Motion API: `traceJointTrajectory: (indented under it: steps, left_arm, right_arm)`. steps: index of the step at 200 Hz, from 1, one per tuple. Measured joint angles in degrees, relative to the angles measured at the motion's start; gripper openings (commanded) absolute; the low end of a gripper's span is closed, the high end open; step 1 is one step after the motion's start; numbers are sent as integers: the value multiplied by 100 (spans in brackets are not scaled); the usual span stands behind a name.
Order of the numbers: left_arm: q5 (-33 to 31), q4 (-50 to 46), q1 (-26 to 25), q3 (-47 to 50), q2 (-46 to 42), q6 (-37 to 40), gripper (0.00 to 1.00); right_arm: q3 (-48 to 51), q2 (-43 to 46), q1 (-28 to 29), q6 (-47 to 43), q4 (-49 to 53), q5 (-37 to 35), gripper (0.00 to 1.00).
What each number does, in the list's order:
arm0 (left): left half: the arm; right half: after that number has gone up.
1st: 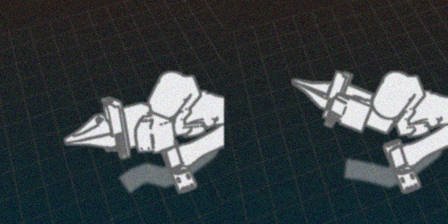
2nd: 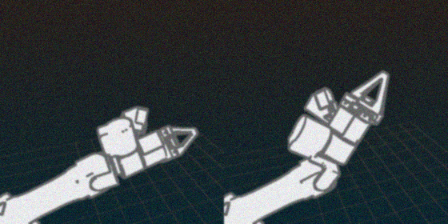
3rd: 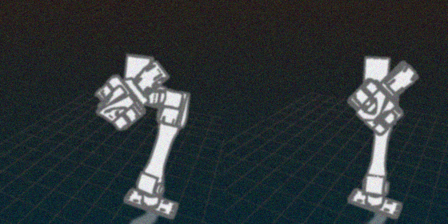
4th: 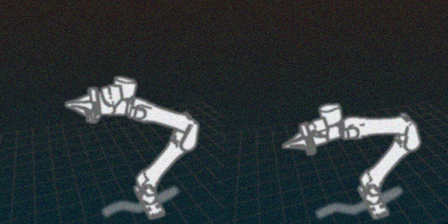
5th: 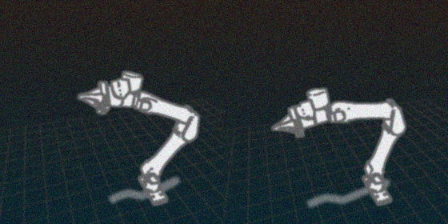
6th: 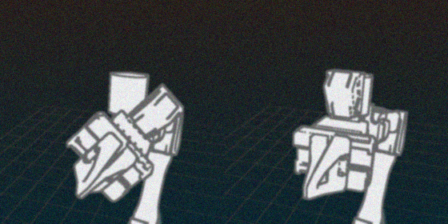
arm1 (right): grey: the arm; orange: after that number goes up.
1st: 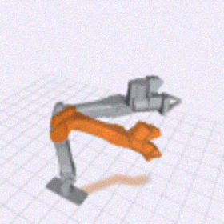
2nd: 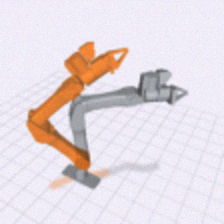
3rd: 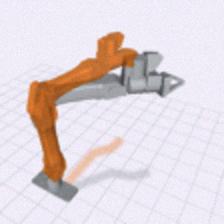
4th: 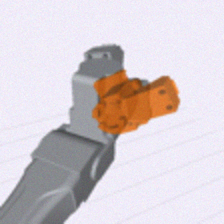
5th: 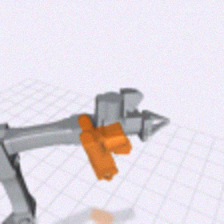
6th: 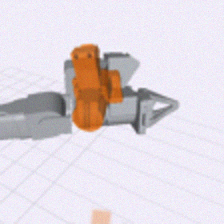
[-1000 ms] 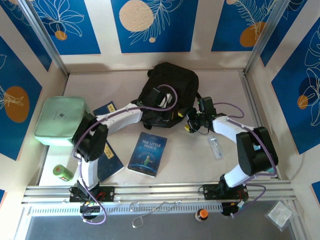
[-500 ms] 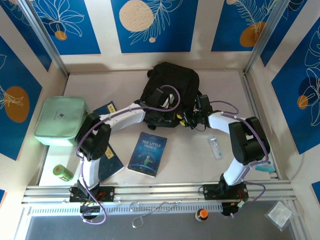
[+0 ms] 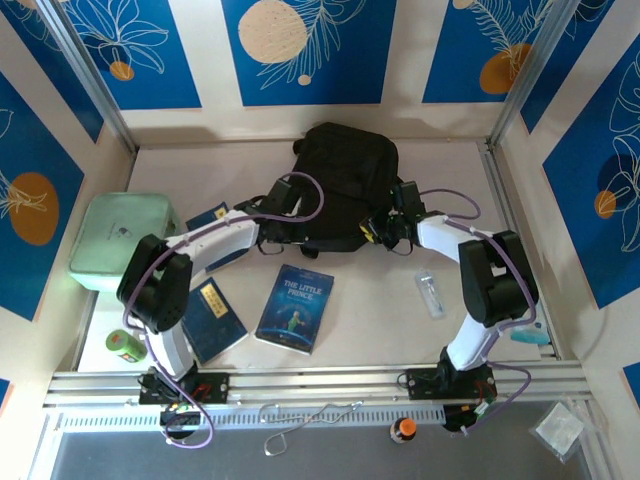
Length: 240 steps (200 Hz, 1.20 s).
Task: Pack the student bag
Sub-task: Unzip the student bag at the top-center of the table.
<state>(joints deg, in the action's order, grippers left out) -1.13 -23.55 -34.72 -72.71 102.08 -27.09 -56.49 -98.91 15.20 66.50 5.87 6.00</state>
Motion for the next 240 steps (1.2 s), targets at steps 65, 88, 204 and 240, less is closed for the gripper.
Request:
traceJointTrajectory:
  steps: [65,88,204,240]
  left_arm:
    - [540,210,-70,120,-116,369,0]
    - [807,369,-219,120,-116,457,0]
    - [1480,693,-420,-568,505,341,0]
    - [1572,767,-420,-557,503,319,0]
  right_arm:
    - [-1034,-907,-81,-533,144,304,16]
    - [-1261,-1036,-157,-660,146,345,19]
    - [76,372,-446,92,258,813,68]
    - [149,184,90,570,7,1014,68]
